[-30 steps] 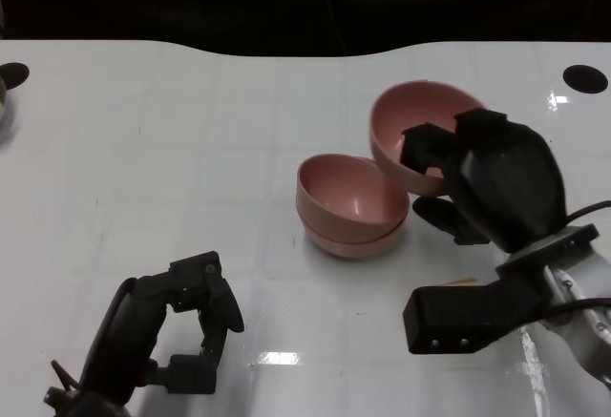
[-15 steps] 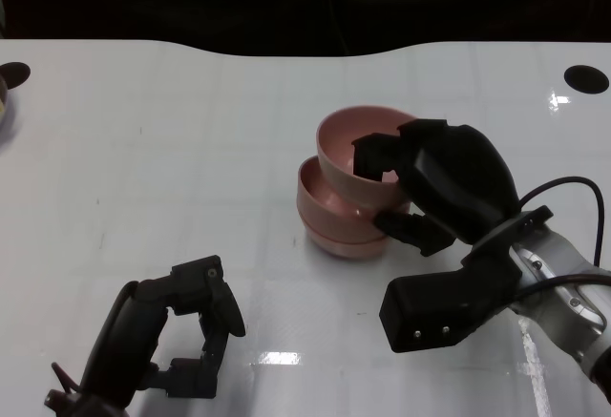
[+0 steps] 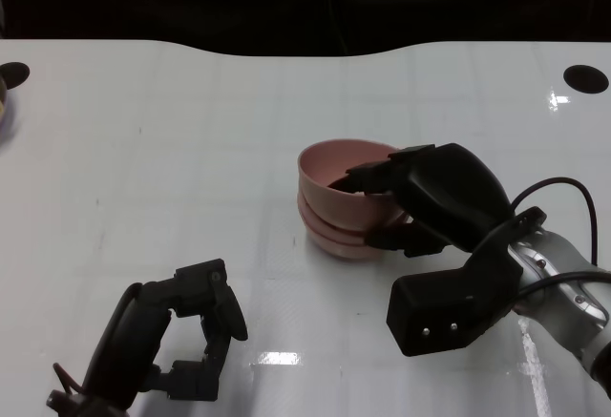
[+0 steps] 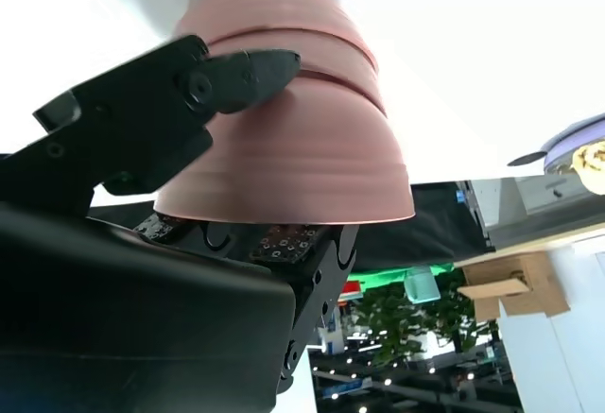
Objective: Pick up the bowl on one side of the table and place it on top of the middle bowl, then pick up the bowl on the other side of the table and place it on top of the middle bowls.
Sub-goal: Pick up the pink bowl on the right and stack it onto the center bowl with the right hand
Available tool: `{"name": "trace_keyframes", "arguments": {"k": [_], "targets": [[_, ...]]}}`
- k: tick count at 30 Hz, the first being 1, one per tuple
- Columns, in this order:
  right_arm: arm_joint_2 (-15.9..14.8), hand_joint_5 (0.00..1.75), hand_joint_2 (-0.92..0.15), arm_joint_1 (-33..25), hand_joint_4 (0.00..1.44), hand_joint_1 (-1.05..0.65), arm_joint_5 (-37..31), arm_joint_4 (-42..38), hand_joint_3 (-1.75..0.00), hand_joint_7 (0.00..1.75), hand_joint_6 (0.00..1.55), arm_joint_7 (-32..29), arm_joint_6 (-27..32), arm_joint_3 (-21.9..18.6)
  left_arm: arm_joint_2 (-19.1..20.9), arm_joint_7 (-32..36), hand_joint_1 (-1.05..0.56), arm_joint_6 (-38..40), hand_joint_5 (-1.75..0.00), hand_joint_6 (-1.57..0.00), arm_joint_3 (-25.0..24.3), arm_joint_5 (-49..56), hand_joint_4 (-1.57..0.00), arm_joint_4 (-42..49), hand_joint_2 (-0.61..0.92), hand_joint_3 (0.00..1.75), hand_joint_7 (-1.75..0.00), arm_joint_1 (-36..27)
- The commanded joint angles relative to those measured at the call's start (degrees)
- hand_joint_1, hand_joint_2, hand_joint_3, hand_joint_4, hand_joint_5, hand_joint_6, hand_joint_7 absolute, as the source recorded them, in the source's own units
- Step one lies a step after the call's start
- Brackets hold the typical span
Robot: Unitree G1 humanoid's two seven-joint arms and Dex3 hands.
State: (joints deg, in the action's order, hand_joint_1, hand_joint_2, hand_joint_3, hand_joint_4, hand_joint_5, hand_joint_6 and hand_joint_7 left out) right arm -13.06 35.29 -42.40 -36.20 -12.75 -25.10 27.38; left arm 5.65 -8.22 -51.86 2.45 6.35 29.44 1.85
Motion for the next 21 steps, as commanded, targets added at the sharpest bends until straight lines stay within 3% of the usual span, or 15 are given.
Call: {"name": "trace_keyframes", "arguments": {"k": [1, 13, 21], "targets": [[-1.7, 0.08, -0.91, 0.1, 0.25, -0.59, 1.6, 1.5, -0.26, 0.00, 0.28, 4.5, 0.5, -0.4, 0.4, 1.1, 0.00, 0.6, -1.68, -0.85, -0.2, 0.4, -0.92, 0.1, 0.31, 1.48, -1.51, 0.1], [-2.1, 0.03, -0.92, -0.8, 0.15, -0.72, 1.1, 4.9, -0.31, 0.00, 0.18, 8.3, 4.1, -0.7, 0.5, 1.6, 0.01, 0.5, -1.68, -0.86, 0.0, 0.9, -0.93, 0.1, 0.31, 1.49, -1.51, 0.2], [-3.2, 0.02, -0.92, -3.3, 0.12, -0.82, -0.5, 10.2, -0.29, 0.00, 0.14, 6.7, 7.1, -1.5, 0.8, 1.3, 0.02, -0.1, -1.68, -0.86, 0.0, 0.4, -0.93, 1.0, 0.31, 1.49, -1.50, 0.6]]}}
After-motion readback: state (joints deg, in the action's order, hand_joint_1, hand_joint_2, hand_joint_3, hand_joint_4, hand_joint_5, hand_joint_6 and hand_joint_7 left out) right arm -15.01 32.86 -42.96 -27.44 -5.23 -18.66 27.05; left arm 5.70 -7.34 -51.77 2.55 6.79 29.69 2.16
